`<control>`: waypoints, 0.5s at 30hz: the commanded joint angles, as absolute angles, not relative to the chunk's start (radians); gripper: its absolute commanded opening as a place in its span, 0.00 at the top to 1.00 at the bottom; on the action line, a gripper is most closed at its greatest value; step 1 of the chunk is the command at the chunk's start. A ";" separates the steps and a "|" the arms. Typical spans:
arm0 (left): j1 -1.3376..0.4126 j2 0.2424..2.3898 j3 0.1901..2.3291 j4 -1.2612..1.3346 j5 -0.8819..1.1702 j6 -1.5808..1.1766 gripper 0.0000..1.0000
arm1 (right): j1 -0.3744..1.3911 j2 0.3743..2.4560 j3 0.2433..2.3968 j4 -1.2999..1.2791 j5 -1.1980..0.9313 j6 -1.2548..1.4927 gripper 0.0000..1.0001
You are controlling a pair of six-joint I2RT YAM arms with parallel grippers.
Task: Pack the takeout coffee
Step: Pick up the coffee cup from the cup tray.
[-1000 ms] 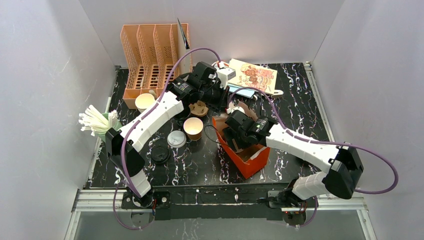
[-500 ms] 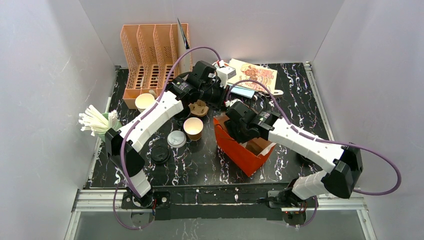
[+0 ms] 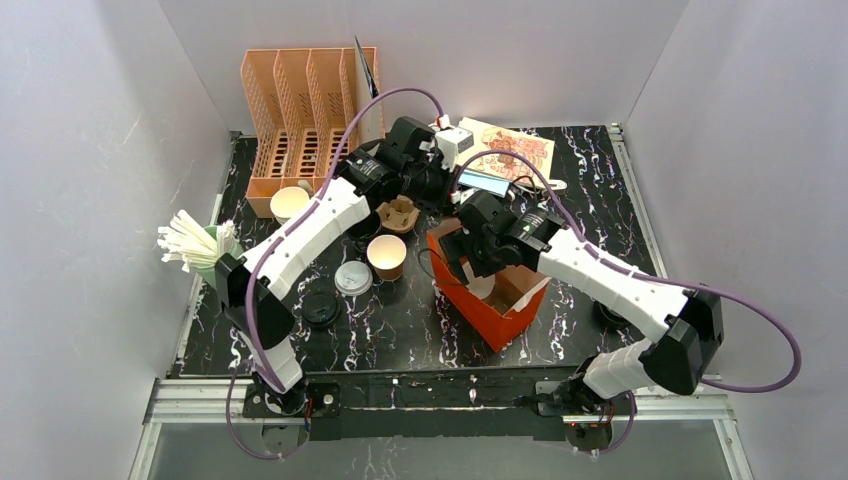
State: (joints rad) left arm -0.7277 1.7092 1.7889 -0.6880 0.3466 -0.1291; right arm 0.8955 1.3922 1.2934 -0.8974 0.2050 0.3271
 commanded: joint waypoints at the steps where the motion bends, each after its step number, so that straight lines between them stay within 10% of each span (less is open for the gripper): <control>1: -0.752 1.759 1.890 -0.656 0.393 -0.126 1.00 | 0.900 1.456 1.322 -0.803 0.212 0.309 0.02; 15: -0.752 1.851 1.992 -0.545 0.478 -0.161 1.00 | 0.835 1.501 1.244 -0.655 0.203 0.224 0.02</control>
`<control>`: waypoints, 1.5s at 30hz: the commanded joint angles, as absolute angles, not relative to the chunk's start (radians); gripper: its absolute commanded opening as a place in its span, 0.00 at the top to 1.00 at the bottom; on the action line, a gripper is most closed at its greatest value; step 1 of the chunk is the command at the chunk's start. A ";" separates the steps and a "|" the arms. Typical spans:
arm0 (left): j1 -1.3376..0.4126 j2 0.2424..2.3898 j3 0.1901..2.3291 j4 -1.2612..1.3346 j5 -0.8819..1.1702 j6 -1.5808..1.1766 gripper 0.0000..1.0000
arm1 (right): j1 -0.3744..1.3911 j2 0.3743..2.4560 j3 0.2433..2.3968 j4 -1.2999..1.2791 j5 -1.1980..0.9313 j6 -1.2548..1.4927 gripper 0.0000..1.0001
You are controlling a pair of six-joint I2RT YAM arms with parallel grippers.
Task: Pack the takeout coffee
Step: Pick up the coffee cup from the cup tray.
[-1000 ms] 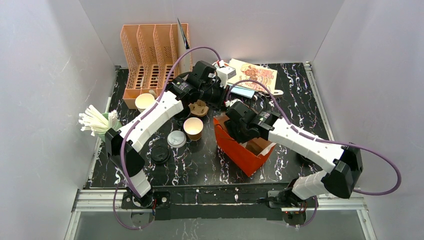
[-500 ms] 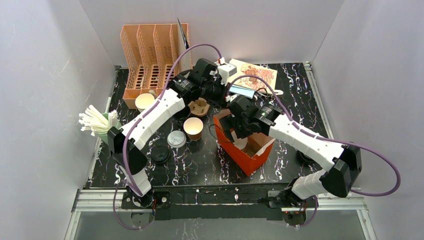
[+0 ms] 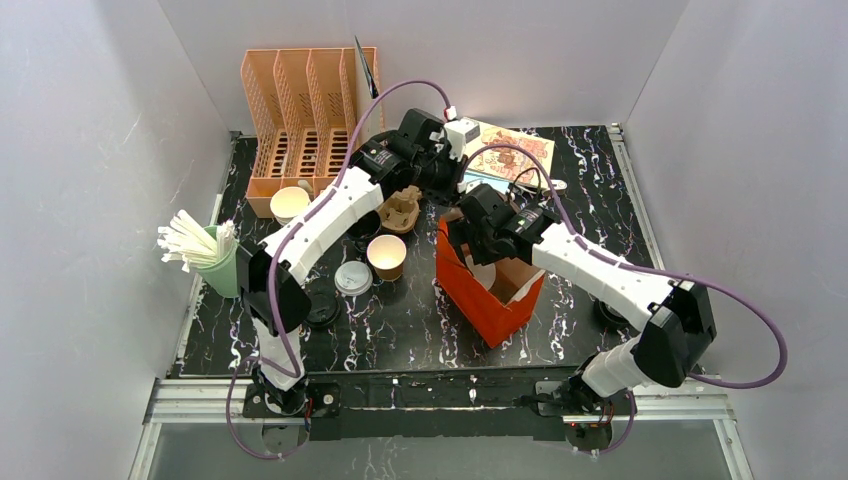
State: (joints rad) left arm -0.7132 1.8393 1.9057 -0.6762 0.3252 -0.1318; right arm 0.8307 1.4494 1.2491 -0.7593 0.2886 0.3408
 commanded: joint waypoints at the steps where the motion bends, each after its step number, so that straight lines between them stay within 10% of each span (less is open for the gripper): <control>1: -0.752 1.857 2.000 -0.545 0.475 -0.162 1.00 | 0.826 1.505 1.242 -0.653 0.188 0.222 0.02; 24: -0.686 1.848 1.995 -0.658 0.382 -0.130 1.00 | 0.798 1.469 1.013 -0.481 0.100 0.209 0.02; 45: -0.678 1.851 2.013 -0.693 0.394 -0.080 1.00 | 0.788 1.400 1.238 -0.731 0.145 0.241 0.42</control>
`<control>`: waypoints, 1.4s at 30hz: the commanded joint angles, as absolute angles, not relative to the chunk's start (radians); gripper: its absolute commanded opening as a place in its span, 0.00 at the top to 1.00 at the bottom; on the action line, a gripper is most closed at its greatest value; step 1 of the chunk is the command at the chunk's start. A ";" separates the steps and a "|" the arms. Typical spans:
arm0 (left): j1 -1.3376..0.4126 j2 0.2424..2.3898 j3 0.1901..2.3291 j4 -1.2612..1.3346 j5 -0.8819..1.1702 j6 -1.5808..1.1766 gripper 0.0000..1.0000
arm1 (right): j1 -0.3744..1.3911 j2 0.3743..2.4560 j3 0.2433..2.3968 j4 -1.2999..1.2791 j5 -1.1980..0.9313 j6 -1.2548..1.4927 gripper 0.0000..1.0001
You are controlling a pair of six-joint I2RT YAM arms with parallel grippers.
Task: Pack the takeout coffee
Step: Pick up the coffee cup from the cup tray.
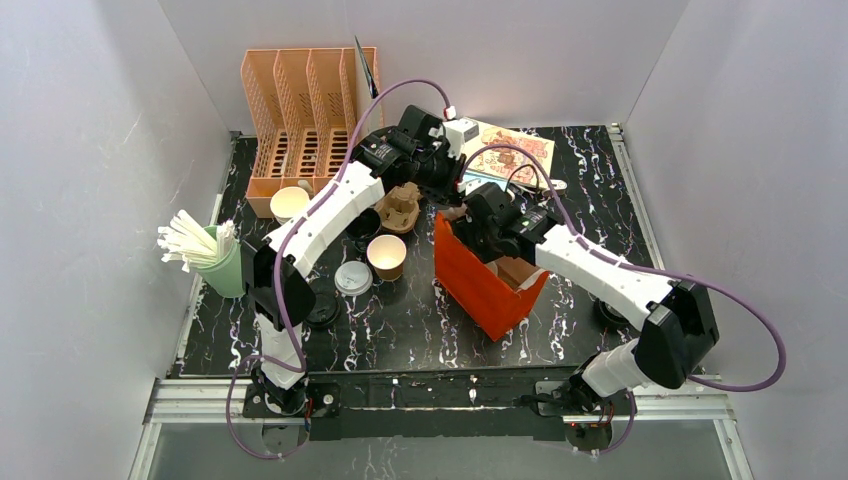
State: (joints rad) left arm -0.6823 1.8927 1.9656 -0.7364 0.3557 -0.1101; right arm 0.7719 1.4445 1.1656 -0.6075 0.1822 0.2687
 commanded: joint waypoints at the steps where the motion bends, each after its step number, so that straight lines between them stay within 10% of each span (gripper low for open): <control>1: -0.677 1.852 2.013 -0.695 0.395 -0.075 1.00 | 0.788 1.396 1.247 -0.744 0.145 0.243 0.43; 4: -0.674 1.854 2.015 -0.695 0.402 -0.067 1.00 | 0.787 1.387 1.259 -0.771 0.149 0.240 0.40; 8: -0.674 1.844 1.998 -0.702 0.430 -0.060 1.00 | 0.781 1.399 1.248 -0.802 0.165 0.250 0.04; 10: -0.674 1.825 1.965 -0.702 0.435 -0.056 1.00 | 0.781 1.411 1.241 -0.808 0.178 0.276 0.02; 37: -0.674 1.788 1.878 -0.664 0.455 -0.095 1.00 | 0.779 1.439 1.001 -0.252 0.105 0.174 0.02; 42: -0.674 1.809 1.908 -0.664 0.469 -0.106 1.00 | 0.779 1.466 1.045 -0.247 0.119 0.167 0.38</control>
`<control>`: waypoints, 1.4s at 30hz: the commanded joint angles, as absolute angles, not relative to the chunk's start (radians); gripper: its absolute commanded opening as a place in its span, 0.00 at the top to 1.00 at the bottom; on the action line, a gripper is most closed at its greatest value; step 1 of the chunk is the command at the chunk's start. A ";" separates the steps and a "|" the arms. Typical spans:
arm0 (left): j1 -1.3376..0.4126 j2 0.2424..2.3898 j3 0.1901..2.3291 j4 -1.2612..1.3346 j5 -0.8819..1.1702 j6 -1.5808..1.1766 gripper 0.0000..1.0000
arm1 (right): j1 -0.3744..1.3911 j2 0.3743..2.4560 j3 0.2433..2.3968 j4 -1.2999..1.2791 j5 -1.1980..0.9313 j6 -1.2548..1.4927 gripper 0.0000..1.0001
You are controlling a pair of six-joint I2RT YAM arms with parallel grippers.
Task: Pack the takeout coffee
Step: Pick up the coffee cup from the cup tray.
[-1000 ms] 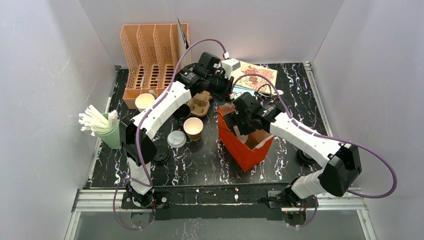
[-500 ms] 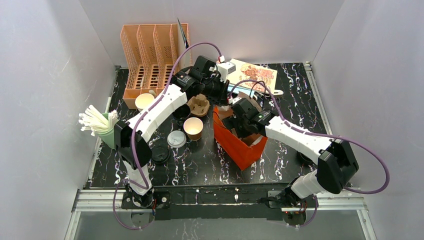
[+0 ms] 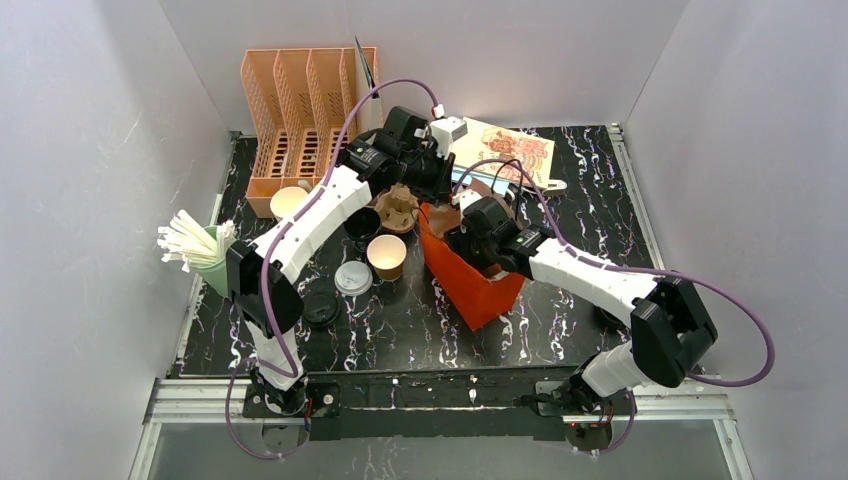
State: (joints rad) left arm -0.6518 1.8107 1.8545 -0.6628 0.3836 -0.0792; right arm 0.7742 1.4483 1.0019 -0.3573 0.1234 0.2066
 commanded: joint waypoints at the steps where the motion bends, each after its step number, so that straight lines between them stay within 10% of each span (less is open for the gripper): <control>1: -0.674 1.815 1.919 -0.662 0.473 -0.108 1.00 | 0.779 1.469 1.062 -0.252 0.126 0.165 0.45; 9: -0.674 1.872 2.045 -0.659 0.462 -0.110 1.00 | 0.780 1.390 1.209 -0.406 0.155 0.182 0.97; 42: -0.674 1.828 1.945 -0.554 0.309 -0.007 0.97 | 0.684 1.195 1.620 -0.907 -0.119 0.488 0.99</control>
